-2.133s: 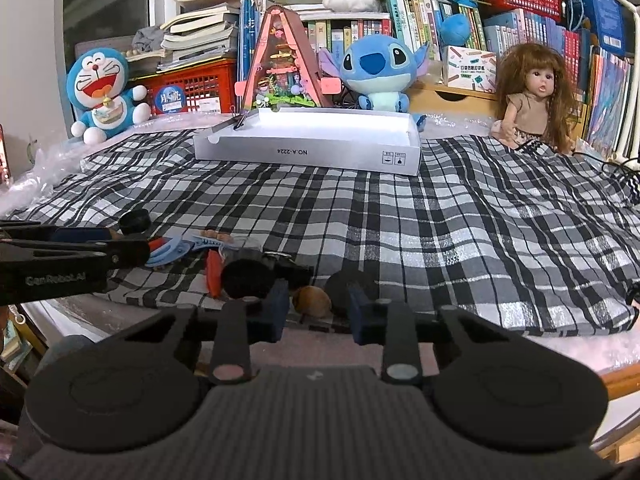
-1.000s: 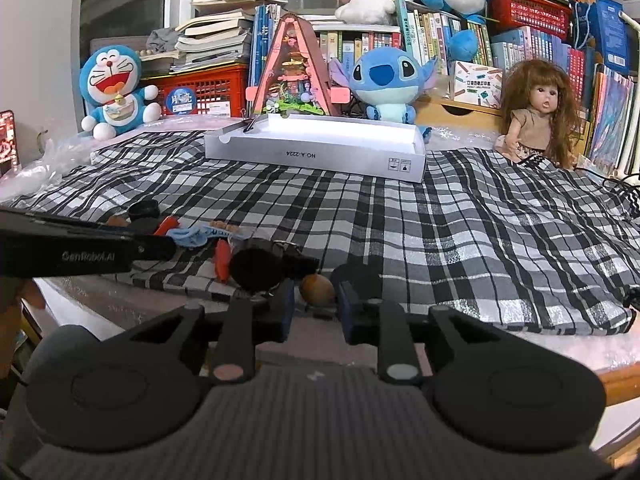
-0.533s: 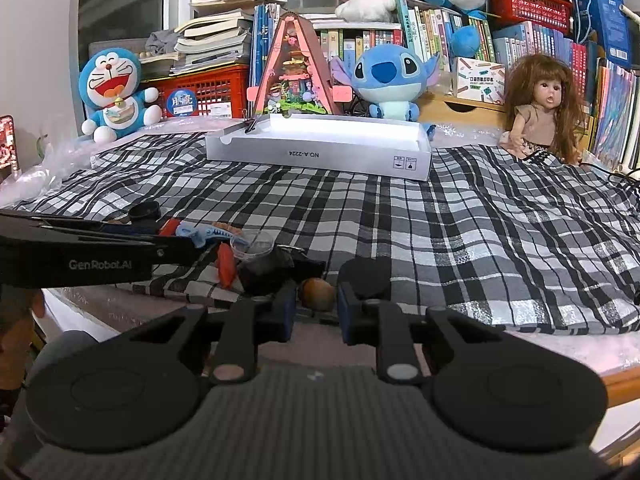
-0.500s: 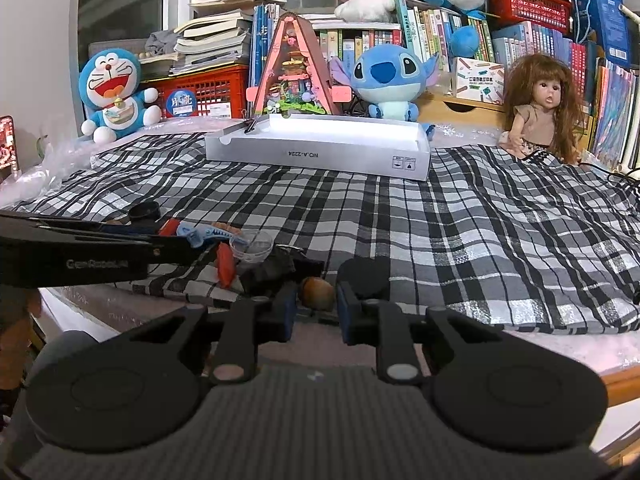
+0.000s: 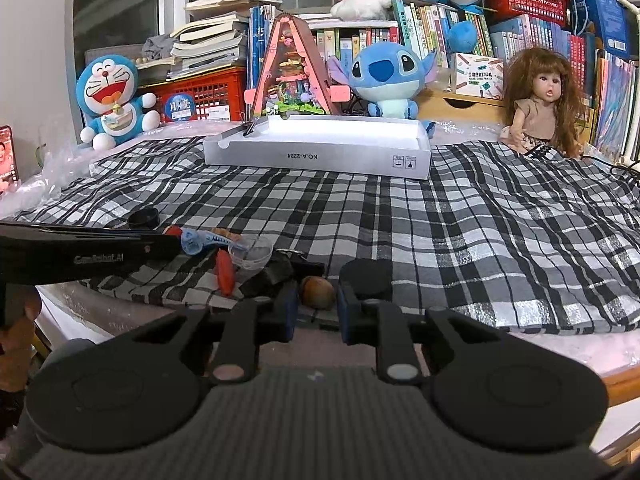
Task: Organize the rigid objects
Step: 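Close left tool on orange stick while right tool closes on brown ball, then carry orange stick in left tool while right tool carries ball into tray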
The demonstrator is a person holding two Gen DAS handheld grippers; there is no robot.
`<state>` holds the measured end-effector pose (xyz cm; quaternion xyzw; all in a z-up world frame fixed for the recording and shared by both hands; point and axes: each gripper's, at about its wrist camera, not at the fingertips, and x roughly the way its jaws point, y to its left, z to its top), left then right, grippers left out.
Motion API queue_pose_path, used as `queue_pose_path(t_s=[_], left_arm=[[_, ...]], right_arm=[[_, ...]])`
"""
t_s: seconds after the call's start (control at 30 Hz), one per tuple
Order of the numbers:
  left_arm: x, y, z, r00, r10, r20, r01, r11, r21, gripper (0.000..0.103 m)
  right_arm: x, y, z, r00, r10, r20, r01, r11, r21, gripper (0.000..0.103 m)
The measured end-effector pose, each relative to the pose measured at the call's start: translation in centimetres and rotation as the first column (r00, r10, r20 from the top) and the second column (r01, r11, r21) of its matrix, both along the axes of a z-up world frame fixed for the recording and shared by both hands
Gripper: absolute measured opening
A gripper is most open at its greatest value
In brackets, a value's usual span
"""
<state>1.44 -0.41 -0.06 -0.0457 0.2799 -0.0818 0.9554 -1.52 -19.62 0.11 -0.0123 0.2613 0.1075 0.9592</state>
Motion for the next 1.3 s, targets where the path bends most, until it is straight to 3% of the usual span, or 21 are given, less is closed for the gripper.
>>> queue_pose_path(t_s=[0.3,0.7,1.1,1.3], left_arm=[[0.2,0.5,1.1,1.0,0.012,0.003,-0.012,1.0,-0.007,0.009],[3.6,1.4,3.6,1.0,0.029,-0.003,-0.029,0.999,-0.03,0.009],[9.0,1.8,7.3,0.999,0.031,-0.018,-0.032,0.998,-0.049,0.009],[13.5,1.9,9.3,0.996,0.018,-0.087,-0.024,0.997,-0.07,0.009]], right_arm=[[0.6,-0.6,1.2,0.999,-0.028,0.018,0.028,1.0,0.006,0.025],[3.6,-2.0,2.1,0.996,-0.069,-0.048,0.072,0.995,0.062,0.025],[9.2,-3.4,5.0,0.99,-0.073,-0.119,0.088,0.988,0.126,0.025],[13.0,-4.2,6.8,0.983,-0.064,-0.175,0.093,0.983,0.161,0.025]])
